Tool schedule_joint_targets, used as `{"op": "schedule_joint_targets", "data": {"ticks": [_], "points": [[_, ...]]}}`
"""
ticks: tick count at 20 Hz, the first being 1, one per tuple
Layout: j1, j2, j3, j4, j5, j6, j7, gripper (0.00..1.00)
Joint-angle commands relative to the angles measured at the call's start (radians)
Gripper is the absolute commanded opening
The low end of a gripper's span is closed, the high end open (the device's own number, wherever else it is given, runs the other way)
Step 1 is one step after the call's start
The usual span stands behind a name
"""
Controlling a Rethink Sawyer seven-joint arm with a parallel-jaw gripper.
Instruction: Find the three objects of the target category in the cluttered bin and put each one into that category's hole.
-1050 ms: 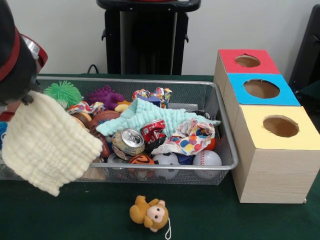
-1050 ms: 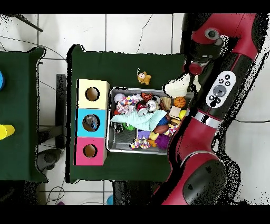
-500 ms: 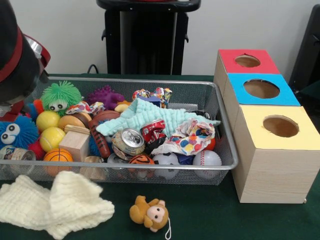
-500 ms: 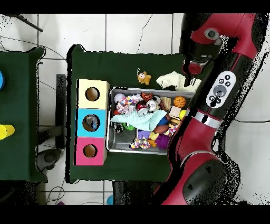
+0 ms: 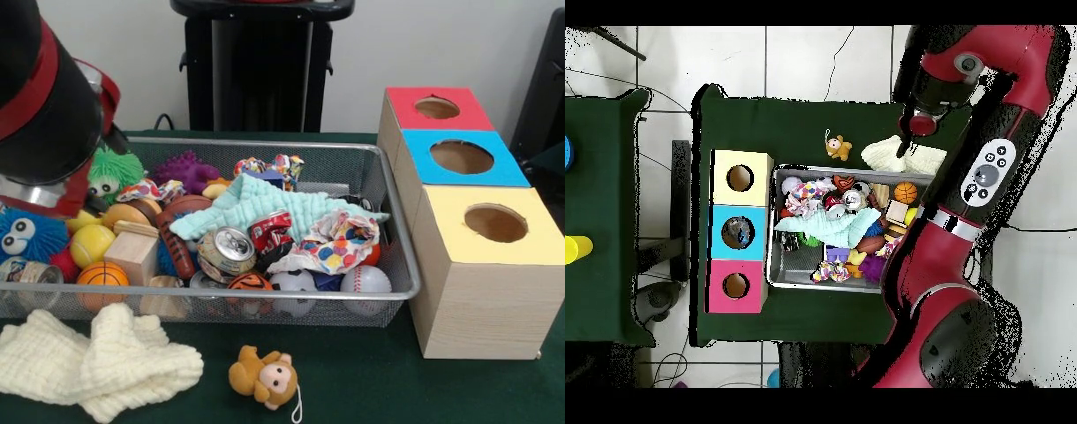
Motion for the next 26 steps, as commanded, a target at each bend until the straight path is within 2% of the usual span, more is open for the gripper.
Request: {"op": "schedule_joint_targets", "data": {"ticks": [1,6,10,13,15,18,20,23,26], "points": [[-0.011,0.077,0.121,-0.067,0.135,-0.033,0.165,1.0],[-0.005,0.099,0.158,-0.086,0.2,-0.05,0.246,1.0],[-0.006,0.093,0.109,-0.064,0.188,0.014,0.234,1.0],[-0.011,0.096,0.046,-0.034,0.212,0.015,0.236,1.0],[-0.016,0.103,0.006,-0.01,0.263,-0.029,0.259,1.0],[-0.031,0.103,-0.067,0.051,0.389,-0.128,0.321,1.0],[-0.053,0.097,-0.128,0.129,0.514,-0.235,0.4,1.0],[-0.111,0.066,-0.215,0.312,0.705,-0.38,0.533,1.0],[-0.175,0.026,-0.269,0.521,0.816,-0.547,0.652,1.0]]}}
